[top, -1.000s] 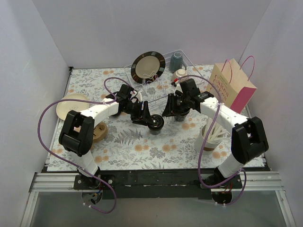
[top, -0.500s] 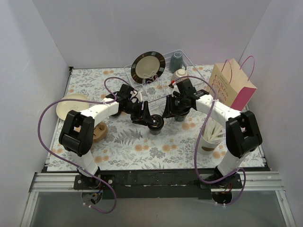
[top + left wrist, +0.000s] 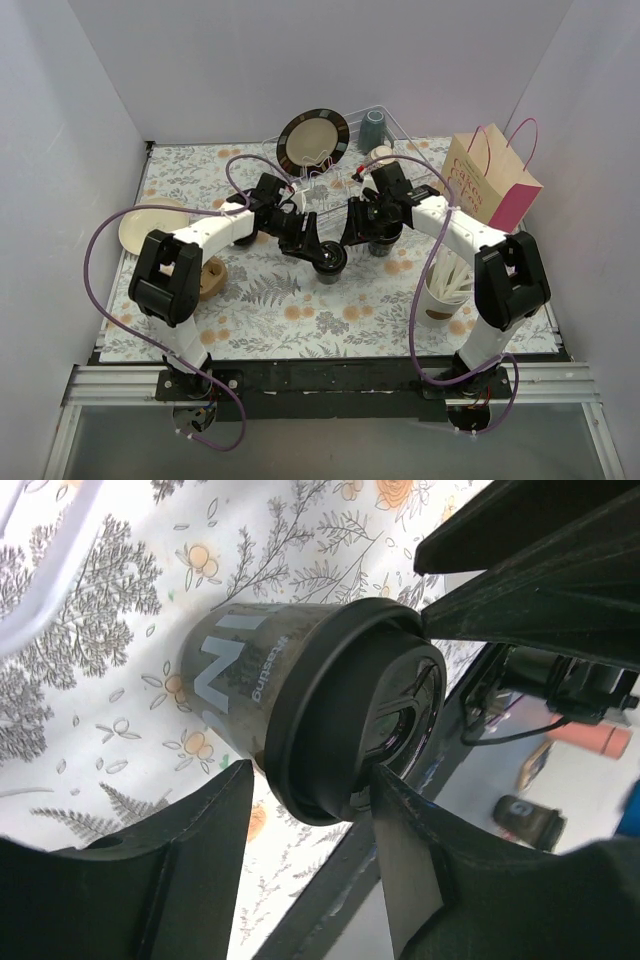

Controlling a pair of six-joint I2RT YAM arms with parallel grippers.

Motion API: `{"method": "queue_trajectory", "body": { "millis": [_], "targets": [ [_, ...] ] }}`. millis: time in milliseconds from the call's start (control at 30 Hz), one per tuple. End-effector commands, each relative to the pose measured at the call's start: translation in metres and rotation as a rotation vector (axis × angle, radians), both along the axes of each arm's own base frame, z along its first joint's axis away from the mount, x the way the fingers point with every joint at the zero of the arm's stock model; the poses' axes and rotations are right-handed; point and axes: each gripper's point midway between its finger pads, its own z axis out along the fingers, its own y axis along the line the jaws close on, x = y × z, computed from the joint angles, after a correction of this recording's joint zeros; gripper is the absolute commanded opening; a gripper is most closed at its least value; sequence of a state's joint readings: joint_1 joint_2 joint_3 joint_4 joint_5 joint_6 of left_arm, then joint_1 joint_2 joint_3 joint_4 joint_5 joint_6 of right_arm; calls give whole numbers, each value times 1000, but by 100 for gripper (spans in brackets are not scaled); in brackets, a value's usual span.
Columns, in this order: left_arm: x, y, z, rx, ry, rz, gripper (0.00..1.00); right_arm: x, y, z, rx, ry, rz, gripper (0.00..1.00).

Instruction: Pack the takeout coffee

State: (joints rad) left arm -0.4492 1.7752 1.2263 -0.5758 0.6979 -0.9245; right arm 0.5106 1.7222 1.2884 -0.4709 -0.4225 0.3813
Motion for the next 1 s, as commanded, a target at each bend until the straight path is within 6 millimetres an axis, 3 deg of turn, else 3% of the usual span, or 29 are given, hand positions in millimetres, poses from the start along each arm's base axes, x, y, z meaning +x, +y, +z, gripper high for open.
{"method": "queue_trajectory", "body": {
  "millis": [0, 167, 333, 633, 967],
  "targets": [
    [8, 45, -70, 317, -76, -64, 45, 0, -1, 29, 47, -110, 63, 38],
    [16, 42, -71, 309, -107, -103, 42, -2, -13, 22, 32, -81, 80, 38],
    [20, 43, -73, 320, -124, -127, 42, 9, -21, 29, 60, -101, 94, 38],
    [19, 43, -79, 322, -112, -153, 42, 5, -4, 30, 168, -31, 286, 38],
    [20, 43, -85, 333, -109, -170, 42, 6, 4, 19, 195, 17, 306, 38]
  ]
}}
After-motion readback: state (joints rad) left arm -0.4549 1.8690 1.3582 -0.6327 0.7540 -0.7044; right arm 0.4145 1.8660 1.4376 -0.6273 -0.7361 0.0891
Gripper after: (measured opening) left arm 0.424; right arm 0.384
